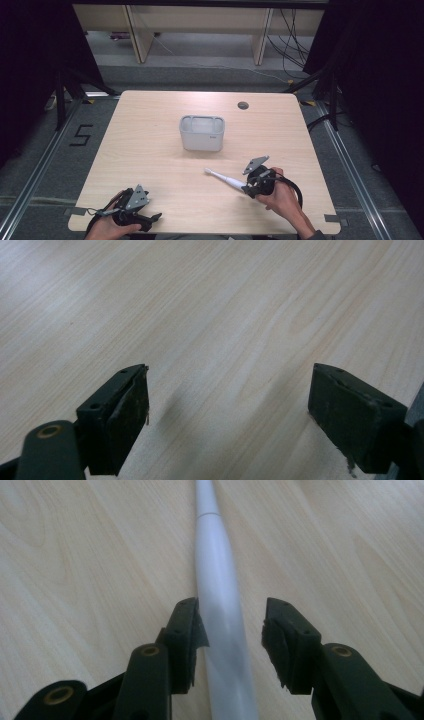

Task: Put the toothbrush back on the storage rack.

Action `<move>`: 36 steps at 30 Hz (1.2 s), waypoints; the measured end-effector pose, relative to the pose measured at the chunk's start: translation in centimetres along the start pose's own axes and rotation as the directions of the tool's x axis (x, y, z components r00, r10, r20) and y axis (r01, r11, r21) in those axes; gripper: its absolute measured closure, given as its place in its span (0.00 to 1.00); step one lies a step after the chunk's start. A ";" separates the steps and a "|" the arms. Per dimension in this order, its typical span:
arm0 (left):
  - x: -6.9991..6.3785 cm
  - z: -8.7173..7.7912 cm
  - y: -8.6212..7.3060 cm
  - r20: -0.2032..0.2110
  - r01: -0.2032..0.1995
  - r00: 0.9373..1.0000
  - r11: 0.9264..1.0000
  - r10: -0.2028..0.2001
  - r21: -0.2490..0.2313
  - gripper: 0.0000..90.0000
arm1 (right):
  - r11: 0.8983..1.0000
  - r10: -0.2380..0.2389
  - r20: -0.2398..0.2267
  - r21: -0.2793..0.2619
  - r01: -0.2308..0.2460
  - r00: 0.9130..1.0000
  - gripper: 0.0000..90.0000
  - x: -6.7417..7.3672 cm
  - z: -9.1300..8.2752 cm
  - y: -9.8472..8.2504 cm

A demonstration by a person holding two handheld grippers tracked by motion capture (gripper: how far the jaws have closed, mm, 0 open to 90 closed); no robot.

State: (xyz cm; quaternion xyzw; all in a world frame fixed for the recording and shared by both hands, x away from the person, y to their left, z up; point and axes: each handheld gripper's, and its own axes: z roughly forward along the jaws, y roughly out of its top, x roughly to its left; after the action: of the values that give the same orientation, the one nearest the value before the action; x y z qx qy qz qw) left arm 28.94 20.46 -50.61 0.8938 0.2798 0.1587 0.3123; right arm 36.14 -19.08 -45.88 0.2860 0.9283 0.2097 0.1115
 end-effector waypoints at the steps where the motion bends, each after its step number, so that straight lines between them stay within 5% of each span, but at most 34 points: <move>1: 0.0 0.0 0.0 0.000 -0.002 1.000 1.000 0.002 0.006 0.18 | 1.000 -0.008 -0.005 0.008 0.008 1.000 0.64 -0.1 0.2 0.3; 18: 0.0 0.0 0.0 -0.001 0.003 1.000 1.000 -0.003 -0.007 0.18 | 0.989 -0.027 -0.047 0.146 0.034 0.999 0.67 -0.1 2.5 2.6; 36: -0.1 -0.1 0.0 0.000 0.002 1.000 1.000 -0.002 -0.008 0.18 | 0.954 -0.081 -0.094 0.281 0.104 0.992 0.73 -0.3 4.0 4.1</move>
State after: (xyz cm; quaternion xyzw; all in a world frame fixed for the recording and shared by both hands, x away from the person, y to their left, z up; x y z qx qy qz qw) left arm 28.86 20.45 -50.55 0.8923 0.2799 0.1594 0.3163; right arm 39.66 -14.89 -47.51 0.2465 0.9650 0.0795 0.0410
